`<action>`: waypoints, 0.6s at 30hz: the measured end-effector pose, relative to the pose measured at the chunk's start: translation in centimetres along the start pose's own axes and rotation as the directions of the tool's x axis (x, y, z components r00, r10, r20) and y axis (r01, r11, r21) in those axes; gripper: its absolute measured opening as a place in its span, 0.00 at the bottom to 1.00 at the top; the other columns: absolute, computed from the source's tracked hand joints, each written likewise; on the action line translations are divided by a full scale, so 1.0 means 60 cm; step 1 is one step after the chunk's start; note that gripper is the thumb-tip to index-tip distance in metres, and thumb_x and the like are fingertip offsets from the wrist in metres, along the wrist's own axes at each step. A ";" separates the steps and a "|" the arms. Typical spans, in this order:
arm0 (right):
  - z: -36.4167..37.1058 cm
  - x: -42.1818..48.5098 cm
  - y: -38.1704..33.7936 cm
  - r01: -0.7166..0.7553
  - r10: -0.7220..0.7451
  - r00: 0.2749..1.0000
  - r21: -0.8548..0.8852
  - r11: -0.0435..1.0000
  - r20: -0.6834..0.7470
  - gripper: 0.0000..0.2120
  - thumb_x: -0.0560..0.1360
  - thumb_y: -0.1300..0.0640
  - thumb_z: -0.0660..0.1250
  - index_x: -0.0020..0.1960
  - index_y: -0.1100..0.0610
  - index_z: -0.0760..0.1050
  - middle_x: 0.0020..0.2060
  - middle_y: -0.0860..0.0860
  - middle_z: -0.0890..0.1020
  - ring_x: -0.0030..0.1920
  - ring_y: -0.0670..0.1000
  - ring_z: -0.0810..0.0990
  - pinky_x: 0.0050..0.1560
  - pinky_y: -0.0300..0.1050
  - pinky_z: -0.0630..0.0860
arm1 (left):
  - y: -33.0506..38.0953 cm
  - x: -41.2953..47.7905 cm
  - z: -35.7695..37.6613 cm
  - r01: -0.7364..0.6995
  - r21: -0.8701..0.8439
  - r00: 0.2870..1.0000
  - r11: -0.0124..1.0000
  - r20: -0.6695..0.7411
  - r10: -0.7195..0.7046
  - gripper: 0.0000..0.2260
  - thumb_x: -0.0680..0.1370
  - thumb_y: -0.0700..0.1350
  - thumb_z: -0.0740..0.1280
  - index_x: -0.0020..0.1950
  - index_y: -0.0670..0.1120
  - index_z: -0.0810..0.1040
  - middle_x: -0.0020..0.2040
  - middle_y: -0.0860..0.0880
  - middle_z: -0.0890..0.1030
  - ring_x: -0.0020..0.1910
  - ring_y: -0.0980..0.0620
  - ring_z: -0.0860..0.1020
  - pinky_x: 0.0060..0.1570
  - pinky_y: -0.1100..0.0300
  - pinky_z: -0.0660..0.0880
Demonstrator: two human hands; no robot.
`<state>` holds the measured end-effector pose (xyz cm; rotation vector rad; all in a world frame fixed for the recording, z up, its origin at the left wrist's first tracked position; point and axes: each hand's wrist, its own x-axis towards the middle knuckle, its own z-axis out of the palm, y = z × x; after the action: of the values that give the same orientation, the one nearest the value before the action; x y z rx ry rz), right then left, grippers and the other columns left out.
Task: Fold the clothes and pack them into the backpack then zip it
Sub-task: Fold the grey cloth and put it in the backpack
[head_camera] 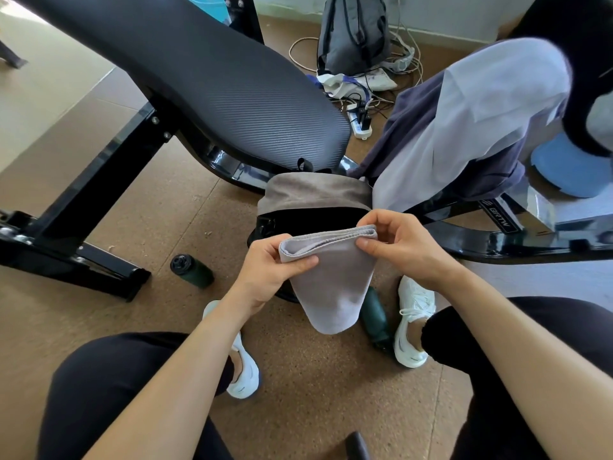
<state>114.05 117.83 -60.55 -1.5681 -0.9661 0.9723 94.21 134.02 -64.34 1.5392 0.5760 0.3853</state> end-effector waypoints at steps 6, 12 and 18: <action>0.011 0.000 0.001 -0.012 0.020 0.999 -0.308 0.951 0.025 0.17 0.68 0.64 0.68 0.54 0.51 0.80 0.39 0.55 0.83 0.37 0.48 0.79 0.40 0.46 0.75 | -0.002 -0.002 0.010 -0.100 0.086 0.994 0.991 0.059 0.095 0.10 0.75 0.42 0.76 0.54 0.40 0.85 0.48 0.37 0.84 0.50 0.41 0.83 0.50 0.51 0.78; 0.068 0.006 0.000 0.217 -0.137 0.976 -0.755 0.619 0.168 0.21 0.68 0.37 0.67 0.54 0.49 0.81 0.38 0.44 0.80 0.42 0.47 0.77 0.50 0.44 0.70 | -0.008 -0.002 0.015 -0.120 0.165 0.989 0.979 0.104 0.104 0.09 0.74 0.40 0.77 0.52 0.39 0.85 0.45 0.43 0.86 0.45 0.44 0.83 0.46 0.54 0.79; 0.068 0.011 -0.008 0.280 -0.227 0.960 -0.611 0.740 0.164 0.04 0.77 0.54 0.72 0.46 0.53 0.79 0.35 0.44 0.78 0.38 0.45 0.76 0.39 0.45 0.71 | -0.008 -0.007 0.012 0.002 0.022 0.994 1.000 0.110 -0.004 0.13 0.73 0.39 0.76 0.55 0.38 0.81 0.45 0.53 0.84 0.46 0.57 0.82 0.47 0.64 0.77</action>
<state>110.42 119.89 -60.83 -1.8749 -1.6403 0.5297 94.24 133.19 -64.83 1.5700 0.4980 0.2907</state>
